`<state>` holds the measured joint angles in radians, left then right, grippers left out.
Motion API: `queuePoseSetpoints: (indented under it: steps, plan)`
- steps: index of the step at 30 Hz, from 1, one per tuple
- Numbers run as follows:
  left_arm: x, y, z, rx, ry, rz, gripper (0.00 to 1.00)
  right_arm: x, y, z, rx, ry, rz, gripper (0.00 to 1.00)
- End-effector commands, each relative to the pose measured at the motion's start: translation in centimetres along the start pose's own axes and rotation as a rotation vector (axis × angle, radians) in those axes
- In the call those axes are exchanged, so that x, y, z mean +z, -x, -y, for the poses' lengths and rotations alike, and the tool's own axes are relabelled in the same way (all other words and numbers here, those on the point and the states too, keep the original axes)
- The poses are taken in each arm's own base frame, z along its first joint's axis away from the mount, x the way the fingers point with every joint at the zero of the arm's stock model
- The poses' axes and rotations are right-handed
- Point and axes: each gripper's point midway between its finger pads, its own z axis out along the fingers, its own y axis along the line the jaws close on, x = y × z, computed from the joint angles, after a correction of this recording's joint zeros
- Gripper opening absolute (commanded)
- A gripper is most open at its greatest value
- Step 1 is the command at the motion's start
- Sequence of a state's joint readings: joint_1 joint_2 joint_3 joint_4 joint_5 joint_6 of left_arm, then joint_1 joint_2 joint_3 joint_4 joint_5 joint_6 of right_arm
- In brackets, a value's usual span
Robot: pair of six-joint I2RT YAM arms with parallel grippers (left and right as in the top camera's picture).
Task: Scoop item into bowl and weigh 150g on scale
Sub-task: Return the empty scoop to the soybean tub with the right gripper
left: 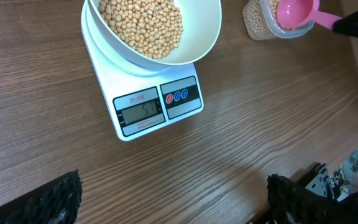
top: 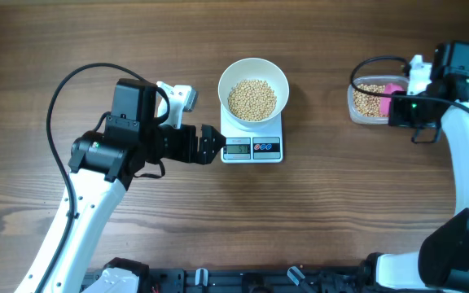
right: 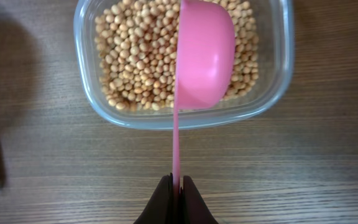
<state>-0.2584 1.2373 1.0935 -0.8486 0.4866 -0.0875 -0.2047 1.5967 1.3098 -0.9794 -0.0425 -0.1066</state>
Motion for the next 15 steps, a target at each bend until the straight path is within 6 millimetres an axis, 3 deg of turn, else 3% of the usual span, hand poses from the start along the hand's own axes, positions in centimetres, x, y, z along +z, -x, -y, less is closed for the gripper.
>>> queuePoseSetpoints:
  steps: [1, 5, 7, 8, 15]
  plan:
    - [-0.5, 0.7, 0.0, 0.006, 0.006, 0.022, 1.00, 0.6, -0.5, 0.2, 0.004, -0.086, -0.001, 0.05]
    - [-0.5, 0.7, 0.0, 0.006, 0.006, 0.022, 1.00, 1.0, -0.7, -0.9, -0.033, -0.087, -0.005, 0.04]
    - [-0.5, 0.7, 0.0, 0.006, 0.006, 0.023, 1.00, 0.9, -0.7, 0.0, -0.030, -0.140, -0.008, 0.04]
    - [-0.5, 0.7, 0.0, 0.006, 0.006, 0.022, 1.00, 0.6, -0.7, 1.4, 0.007, -0.227, -0.003, 0.04]
    - [-0.5, 0.7, 0.0, 0.006, 0.006, 0.022, 1.00, 0.6, -0.2, 1.7, 0.025, -0.243, 0.018, 0.05]
